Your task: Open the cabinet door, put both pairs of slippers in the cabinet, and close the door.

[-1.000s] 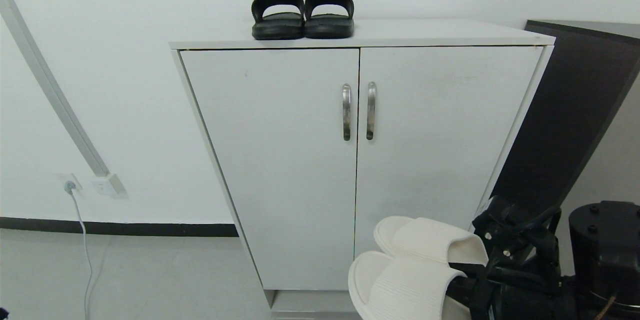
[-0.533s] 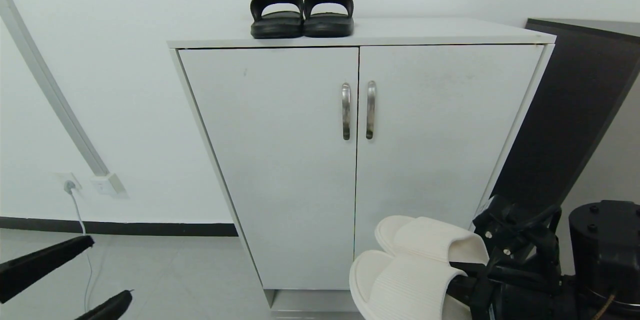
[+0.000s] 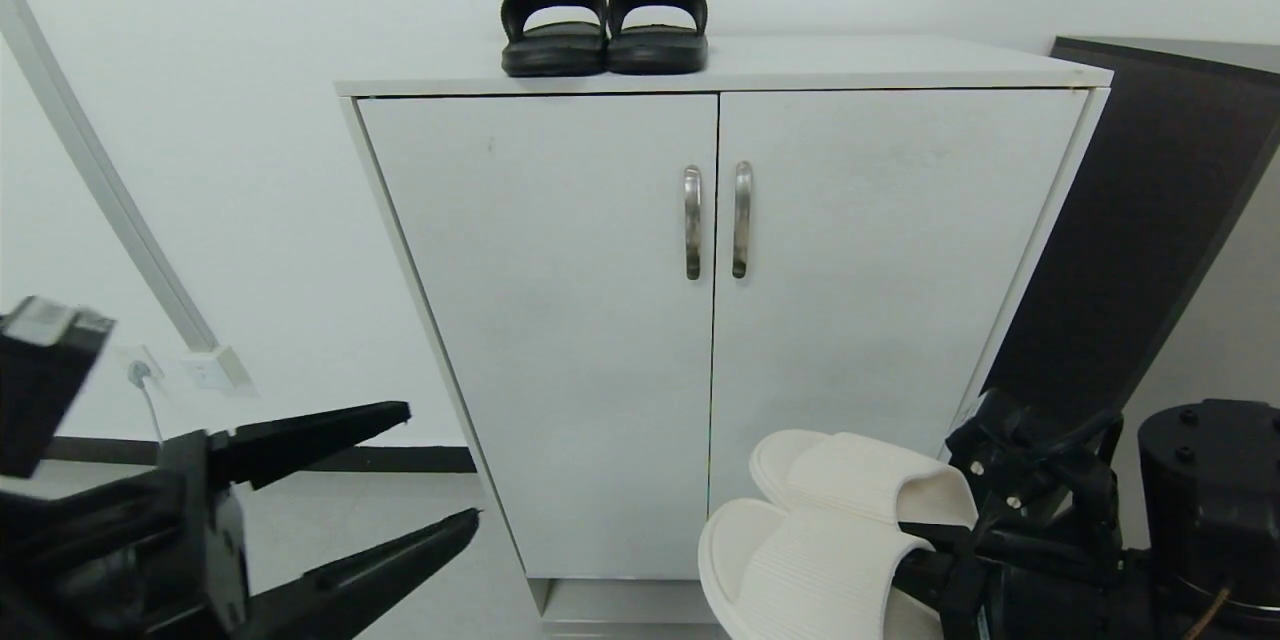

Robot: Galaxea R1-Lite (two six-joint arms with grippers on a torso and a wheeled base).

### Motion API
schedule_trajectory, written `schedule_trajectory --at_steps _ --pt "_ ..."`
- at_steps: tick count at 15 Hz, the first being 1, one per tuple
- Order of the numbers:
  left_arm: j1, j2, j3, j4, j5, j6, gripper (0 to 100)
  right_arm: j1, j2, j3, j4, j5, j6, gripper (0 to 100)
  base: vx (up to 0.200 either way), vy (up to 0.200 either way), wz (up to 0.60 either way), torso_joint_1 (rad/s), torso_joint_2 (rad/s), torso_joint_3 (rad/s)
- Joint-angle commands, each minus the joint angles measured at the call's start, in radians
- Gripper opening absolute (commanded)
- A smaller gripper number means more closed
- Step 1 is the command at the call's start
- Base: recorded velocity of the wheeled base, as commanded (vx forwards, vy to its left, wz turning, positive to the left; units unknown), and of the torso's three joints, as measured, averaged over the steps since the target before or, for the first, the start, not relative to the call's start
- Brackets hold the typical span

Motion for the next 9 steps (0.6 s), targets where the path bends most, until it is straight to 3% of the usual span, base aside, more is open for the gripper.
schedule_trajectory --at_steps 1,4,7,9 --pt "-0.089 0.134 -0.08 -0.01 0.03 -0.003 100 -0.001 0.002 0.002 -0.001 0.0 0.001 0 0.0 0.0 0.0 0.0 0.0 0.0" --pt "-0.144 0.229 -0.18 -0.011 0.03 -0.005 100 -0.004 0.002 0.003 0.001 0.0 0.003 0 0.0 0.0 0.0 0.0 0.0 0.0" --pt "-0.216 0.332 -0.325 -0.01 0.036 -0.034 100 -0.005 0.011 0.003 -0.002 0.0 0.003 0 0.0 0.0 0.0 0.0 0.0 0.0" --pt "-0.233 0.423 -0.425 -0.01 0.038 -0.036 100 -0.007 0.013 0.003 -0.005 0.002 0.005 0 0.0 0.0 0.0 0.0 0.0 0.0"
